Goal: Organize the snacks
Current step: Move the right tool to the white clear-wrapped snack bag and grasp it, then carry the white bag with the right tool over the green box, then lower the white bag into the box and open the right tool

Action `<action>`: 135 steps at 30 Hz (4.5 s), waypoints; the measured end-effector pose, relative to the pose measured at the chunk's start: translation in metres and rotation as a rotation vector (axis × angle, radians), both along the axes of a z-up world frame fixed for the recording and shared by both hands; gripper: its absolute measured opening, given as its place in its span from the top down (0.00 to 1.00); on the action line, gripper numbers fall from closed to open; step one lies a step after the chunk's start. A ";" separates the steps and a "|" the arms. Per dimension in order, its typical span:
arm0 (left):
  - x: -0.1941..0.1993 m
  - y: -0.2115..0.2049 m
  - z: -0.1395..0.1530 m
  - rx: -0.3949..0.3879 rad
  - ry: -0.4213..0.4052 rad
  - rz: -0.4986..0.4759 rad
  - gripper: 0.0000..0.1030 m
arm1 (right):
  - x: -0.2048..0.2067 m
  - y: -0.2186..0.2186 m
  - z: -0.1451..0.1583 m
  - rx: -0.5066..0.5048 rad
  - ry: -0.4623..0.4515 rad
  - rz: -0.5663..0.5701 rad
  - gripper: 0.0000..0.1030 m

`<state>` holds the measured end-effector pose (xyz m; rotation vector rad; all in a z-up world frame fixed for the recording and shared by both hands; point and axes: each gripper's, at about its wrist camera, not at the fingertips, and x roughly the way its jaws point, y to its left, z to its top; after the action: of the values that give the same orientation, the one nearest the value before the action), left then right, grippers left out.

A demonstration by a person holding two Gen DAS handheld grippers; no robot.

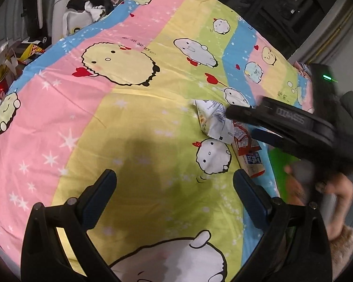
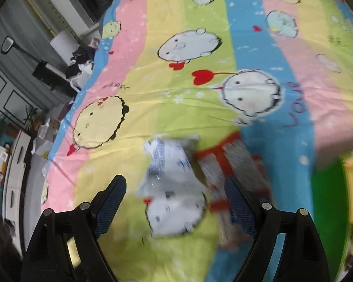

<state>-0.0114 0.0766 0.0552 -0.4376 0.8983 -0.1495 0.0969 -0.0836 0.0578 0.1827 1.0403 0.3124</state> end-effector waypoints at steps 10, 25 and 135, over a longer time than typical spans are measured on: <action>0.004 0.006 -0.001 -0.007 0.010 0.015 0.05 | 0.019 0.017 -0.023 -0.030 0.004 0.018 0.59; 0.000 -0.014 -0.009 -0.045 0.005 -0.067 0.17 | -0.099 -0.029 -0.028 0.043 0.123 0.035 0.59; -0.004 -0.294 0.045 -0.043 -0.114 -0.693 0.35 | -0.142 -0.267 0.020 0.276 -0.074 -0.433 0.42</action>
<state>-0.0156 -0.2170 0.0999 -0.1393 0.9052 -0.8206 -0.0450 -0.3502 0.0775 0.6302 0.8550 0.0664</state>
